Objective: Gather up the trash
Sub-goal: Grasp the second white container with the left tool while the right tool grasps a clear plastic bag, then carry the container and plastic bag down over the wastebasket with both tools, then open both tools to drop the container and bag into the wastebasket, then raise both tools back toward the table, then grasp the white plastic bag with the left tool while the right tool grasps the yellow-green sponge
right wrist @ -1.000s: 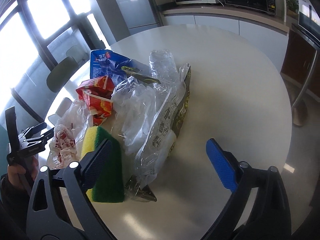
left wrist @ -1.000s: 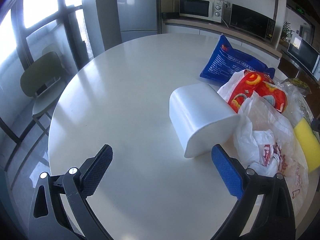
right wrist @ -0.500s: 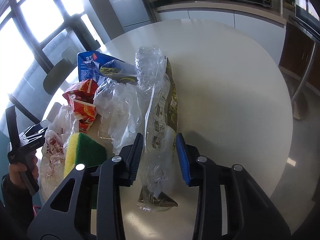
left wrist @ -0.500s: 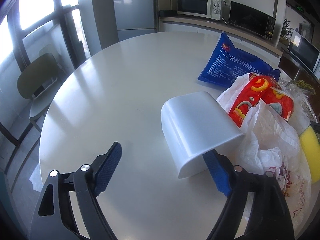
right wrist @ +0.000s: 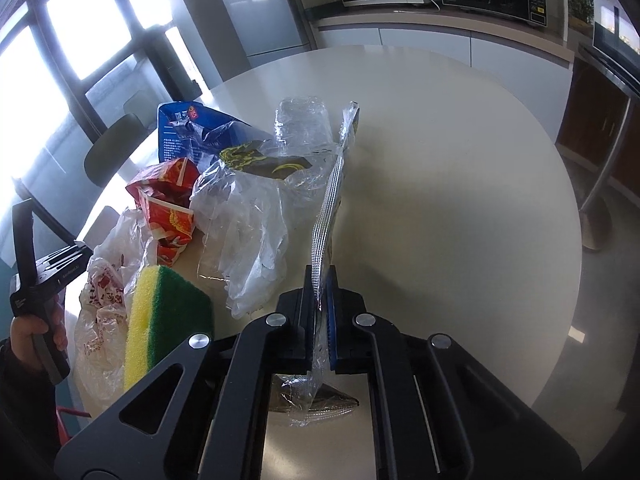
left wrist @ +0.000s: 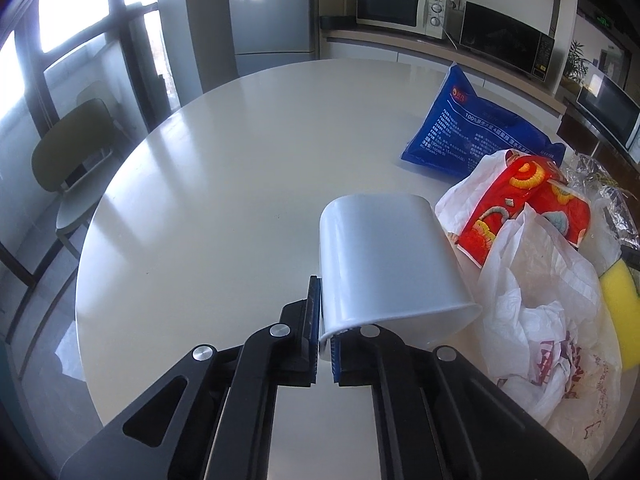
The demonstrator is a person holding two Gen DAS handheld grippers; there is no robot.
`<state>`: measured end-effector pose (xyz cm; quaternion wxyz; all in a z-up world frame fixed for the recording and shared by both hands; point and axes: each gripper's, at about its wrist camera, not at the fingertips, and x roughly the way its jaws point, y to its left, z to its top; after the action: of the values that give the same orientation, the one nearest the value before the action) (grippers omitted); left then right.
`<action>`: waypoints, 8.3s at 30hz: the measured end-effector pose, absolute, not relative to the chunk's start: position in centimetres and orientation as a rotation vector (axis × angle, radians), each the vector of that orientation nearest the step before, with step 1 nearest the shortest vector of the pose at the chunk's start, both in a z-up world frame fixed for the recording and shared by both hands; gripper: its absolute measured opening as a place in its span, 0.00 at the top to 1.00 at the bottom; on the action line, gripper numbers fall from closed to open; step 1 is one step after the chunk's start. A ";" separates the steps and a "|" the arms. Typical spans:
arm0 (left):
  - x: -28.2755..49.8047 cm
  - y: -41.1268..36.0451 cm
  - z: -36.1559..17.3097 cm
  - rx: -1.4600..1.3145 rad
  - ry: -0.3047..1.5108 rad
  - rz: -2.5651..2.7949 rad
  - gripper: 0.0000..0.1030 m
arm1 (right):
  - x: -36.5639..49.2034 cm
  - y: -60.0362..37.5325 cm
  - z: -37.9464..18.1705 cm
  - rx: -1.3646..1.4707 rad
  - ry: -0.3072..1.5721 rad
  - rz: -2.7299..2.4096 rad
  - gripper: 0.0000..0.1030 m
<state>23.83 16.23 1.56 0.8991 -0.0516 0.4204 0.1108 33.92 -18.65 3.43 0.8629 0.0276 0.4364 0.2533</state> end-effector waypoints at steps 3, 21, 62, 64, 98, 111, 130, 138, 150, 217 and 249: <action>23.7 16.2 1.8 -0.108 0.867 0.231 0.97 | 33.6 -18.9 3.9 0.057 0.905 0.536 0.96; 19.4 16.5 4.7 -0.104 0.800 0.249 0.97 | 30.2 -20.4 8.8 0.059 0.810 0.593 0.96; 0.3 7.6 1.2 -0.187 0.800 -0.018 0.98 | 8.7 -18.7 6.1 -0.082 0.893 1.122 0.96; -0.3 7.1 0.3 -0.183 0.820 -0.017 0.98 | 7.7 -18.5 4.9 -0.096 0.911 1.157 0.96; 12.6 7.2 -23.9 -0.319 1.387 0.006 0.98 | 21.3 -12.6 -25.5 -0.030 1.590 0.814 0.96; 18.9 7.7 -34.3 -0.308 1.584 0.074 0.98 | 27.9 -10.7 -36.4 -0.002 1.764 0.654 0.96; 19.9 7.7 -38.2 -0.304 1.678 0.102 0.12 | 29.9 -10.3 -38.4 0.059 1.763 0.572 0.11; 19.3 7.5 -38.4 -0.318 1.718 0.085 0.06 | 29.9 -11.2 -37.4 0.087 1.731 0.551 0.08; 16.4 6.7 -33.3 -0.251 1.652 0.054 0.06 | 26.2 -12.5 -33.1 0.055 1.670 0.575 0.08; 16.6 7.8 2.9 -0.194 0.859 0.041 0.06 | 22.4 -16.4 6.4 -0.064 0.799 0.751 0.10; 17.2 9.3 3.0 -0.254 0.851 -0.004 0.71 | 24.6 -15.1 3.9 -0.035 0.845 0.771 0.76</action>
<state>17.21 9.25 3.02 0.9030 -0.1229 0.4118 -0.0020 24.55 -15.07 3.87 0.8408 -0.0167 0.3998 0.3646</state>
